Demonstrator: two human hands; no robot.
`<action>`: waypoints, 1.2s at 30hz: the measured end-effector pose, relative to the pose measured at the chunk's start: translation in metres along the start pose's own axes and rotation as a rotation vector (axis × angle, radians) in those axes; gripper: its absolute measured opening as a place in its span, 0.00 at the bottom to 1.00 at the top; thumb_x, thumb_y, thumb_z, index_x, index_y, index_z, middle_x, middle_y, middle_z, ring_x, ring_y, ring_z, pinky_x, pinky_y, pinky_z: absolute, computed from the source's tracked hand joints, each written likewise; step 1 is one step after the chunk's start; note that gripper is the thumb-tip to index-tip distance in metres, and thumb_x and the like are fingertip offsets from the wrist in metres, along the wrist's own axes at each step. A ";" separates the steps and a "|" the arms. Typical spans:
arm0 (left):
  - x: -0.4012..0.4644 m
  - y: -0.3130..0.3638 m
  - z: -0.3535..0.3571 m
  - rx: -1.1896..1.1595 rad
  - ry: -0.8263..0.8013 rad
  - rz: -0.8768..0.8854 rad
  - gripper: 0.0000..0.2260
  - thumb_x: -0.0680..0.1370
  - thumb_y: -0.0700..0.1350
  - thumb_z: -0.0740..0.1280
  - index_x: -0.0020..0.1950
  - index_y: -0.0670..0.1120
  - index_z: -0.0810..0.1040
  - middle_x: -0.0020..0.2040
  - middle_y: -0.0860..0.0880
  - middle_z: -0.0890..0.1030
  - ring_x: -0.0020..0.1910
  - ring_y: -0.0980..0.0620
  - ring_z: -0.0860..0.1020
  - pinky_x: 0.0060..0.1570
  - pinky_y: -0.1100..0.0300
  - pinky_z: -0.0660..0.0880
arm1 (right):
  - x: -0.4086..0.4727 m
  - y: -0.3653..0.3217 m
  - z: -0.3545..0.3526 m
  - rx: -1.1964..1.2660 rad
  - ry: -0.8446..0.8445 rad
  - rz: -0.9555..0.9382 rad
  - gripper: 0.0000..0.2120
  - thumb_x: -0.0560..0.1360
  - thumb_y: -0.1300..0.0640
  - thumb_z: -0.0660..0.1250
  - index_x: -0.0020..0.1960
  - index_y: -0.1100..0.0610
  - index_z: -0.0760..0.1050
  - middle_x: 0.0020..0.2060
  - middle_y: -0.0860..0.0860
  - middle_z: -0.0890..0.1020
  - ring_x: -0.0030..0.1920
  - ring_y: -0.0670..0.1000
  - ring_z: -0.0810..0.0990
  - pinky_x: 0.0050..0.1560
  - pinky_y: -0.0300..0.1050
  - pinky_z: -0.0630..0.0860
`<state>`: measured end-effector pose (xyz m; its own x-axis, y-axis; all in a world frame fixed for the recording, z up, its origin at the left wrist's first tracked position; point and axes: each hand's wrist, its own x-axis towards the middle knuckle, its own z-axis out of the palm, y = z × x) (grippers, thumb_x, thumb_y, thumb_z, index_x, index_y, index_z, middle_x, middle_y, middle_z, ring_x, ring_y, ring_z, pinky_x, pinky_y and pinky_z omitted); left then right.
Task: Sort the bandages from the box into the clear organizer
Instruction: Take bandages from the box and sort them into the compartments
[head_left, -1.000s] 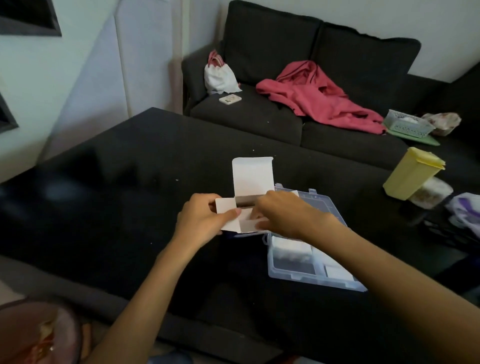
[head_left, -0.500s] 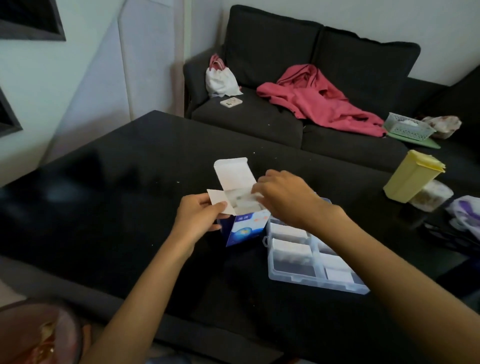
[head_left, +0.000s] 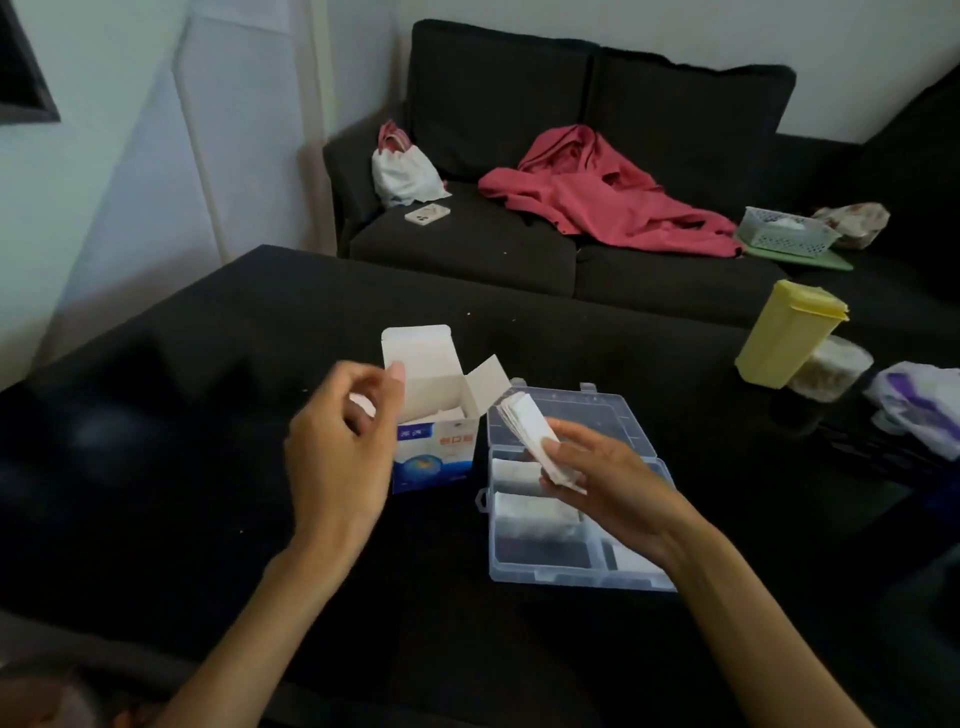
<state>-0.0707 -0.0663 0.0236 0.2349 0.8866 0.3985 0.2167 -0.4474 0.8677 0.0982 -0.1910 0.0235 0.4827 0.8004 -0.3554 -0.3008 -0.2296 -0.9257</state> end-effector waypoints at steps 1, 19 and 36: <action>-0.009 0.011 0.004 -0.130 -0.150 -0.076 0.09 0.77 0.53 0.63 0.43 0.49 0.77 0.36 0.57 0.77 0.30 0.61 0.75 0.30 0.71 0.70 | -0.001 0.000 -0.003 0.010 0.003 -0.001 0.09 0.74 0.60 0.67 0.54 0.52 0.75 0.55 0.53 0.76 0.54 0.53 0.77 0.45 0.40 0.80; -0.025 0.016 0.091 -0.171 -0.721 -0.348 0.13 0.78 0.46 0.65 0.62 0.51 0.76 0.53 0.52 0.82 0.36 0.59 0.81 0.27 0.73 0.71 | 0.001 0.021 -0.030 -0.130 0.136 0.024 0.10 0.76 0.56 0.65 0.55 0.59 0.78 0.50 0.55 0.82 0.50 0.52 0.82 0.43 0.40 0.81; -0.021 0.017 0.096 -0.116 -0.791 -0.301 0.07 0.74 0.44 0.70 0.52 0.49 0.81 0.39 0.54 0.83 0.29 0.63 0.79 0.33 0.71 0.73 | 0.004 0.023 -0.044 -0.273 0.279 -0.091 0.06 0.71 0.56 0.71 0.48 0.55 0.80 0.42 0.47 0.82 0.42 0.45 0.82 0.36 0.34 0.79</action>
<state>0.0188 -0.1038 0.0016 0.7847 0.6034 -0.1418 0.2883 -0.1528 0.9453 0.1292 -0.2170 -0.0048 0.7134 0.6519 -0.2573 -0.0350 -0.3336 -0.9421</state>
